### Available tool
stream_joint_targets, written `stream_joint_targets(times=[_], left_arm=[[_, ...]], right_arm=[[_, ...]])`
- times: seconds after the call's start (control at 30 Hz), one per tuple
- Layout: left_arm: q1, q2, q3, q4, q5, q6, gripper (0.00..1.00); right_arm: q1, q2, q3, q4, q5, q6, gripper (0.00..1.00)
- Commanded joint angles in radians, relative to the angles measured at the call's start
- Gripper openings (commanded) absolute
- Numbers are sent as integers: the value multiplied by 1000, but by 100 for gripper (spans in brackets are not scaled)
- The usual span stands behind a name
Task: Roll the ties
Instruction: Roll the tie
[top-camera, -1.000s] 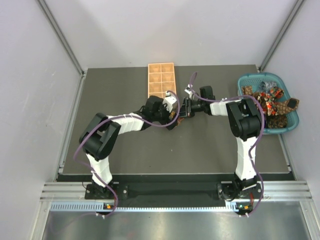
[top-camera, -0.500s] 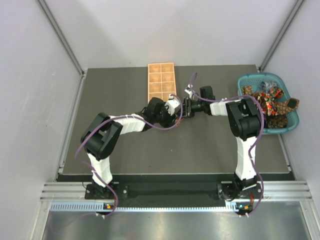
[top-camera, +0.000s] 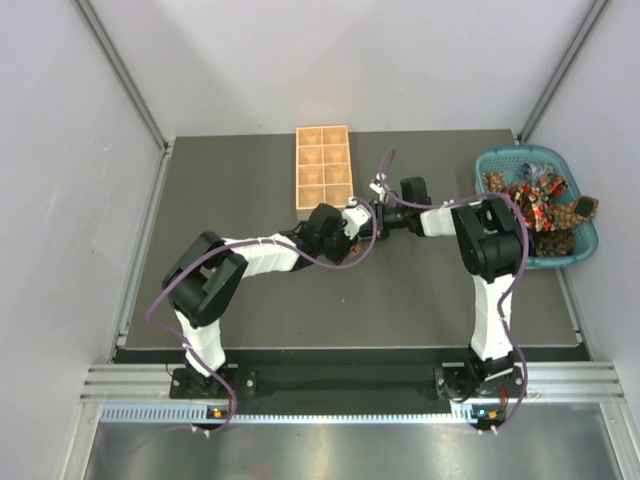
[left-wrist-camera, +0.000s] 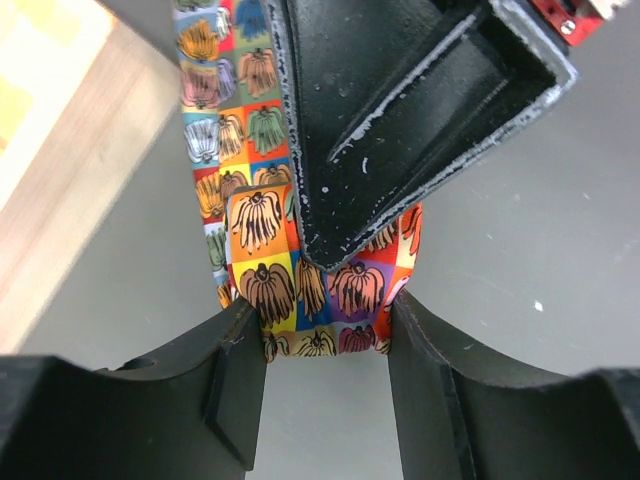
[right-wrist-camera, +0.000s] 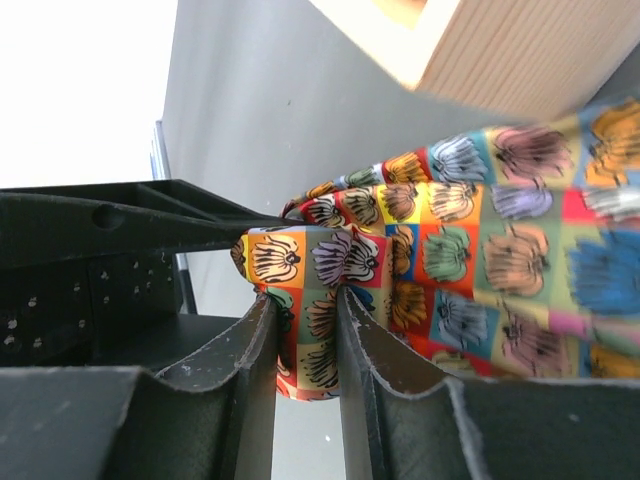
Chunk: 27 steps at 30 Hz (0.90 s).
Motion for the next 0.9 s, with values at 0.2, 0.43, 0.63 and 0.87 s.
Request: stream_joint_targets(times=[0.2,0.43,0.63,0.87], left_arm=[[-40,-199,-64,-131,13,-217,39],[-40,-229,-65,-255,-32,-301,38],[-39,-242,-88,-288,-151,-384,40],[-11,-219,-59,-372,-168,-444,39]], right_arm=[[136,-34,-75,-41,8,-27,22],[176,-16,-24,-112,7,-82,22],[197,16,45,-167,2,-121,22],[197,-14,54,-215,120,-161,39]])
